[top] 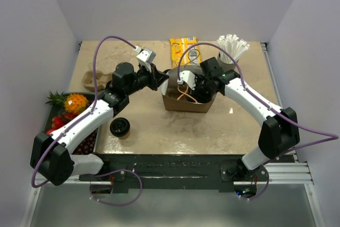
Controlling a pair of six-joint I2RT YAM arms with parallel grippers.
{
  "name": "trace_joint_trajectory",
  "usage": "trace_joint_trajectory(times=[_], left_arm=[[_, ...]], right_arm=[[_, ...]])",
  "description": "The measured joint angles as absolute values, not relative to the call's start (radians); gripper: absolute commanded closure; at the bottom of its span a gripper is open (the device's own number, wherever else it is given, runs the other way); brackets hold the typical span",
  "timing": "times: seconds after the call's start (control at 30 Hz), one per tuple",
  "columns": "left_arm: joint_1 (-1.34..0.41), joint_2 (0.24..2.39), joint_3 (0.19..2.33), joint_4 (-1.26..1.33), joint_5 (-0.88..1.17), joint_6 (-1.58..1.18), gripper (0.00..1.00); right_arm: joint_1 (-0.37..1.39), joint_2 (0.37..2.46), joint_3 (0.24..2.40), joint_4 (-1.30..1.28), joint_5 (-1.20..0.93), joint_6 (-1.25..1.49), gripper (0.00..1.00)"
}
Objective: Pack the takeout coffee
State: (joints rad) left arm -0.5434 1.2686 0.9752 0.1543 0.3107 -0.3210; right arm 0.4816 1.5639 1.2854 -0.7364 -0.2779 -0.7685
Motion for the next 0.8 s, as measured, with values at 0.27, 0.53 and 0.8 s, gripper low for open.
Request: trace_joint_trajectory(times=[0.27,0.53,0.8], left_arm=[[-0.543,1.277,0.984,0.154,0.311,-0.314,1.0],[-0.543,1.295,1.012,0.133,0.313,-0.286,1.0],[-0.543,1.318,1.041,0.11,0.332,-0.269,1.0]], right_arm=[[0.477,1.564,1.286,-0.741,-0.28,-0.769,0.37],[0.476,1.562,1.287,-0.747,-0.279,-0.769,0.11],[0.469,1.559,1.338,-0.799,-0.301,-0.752,0.01]])
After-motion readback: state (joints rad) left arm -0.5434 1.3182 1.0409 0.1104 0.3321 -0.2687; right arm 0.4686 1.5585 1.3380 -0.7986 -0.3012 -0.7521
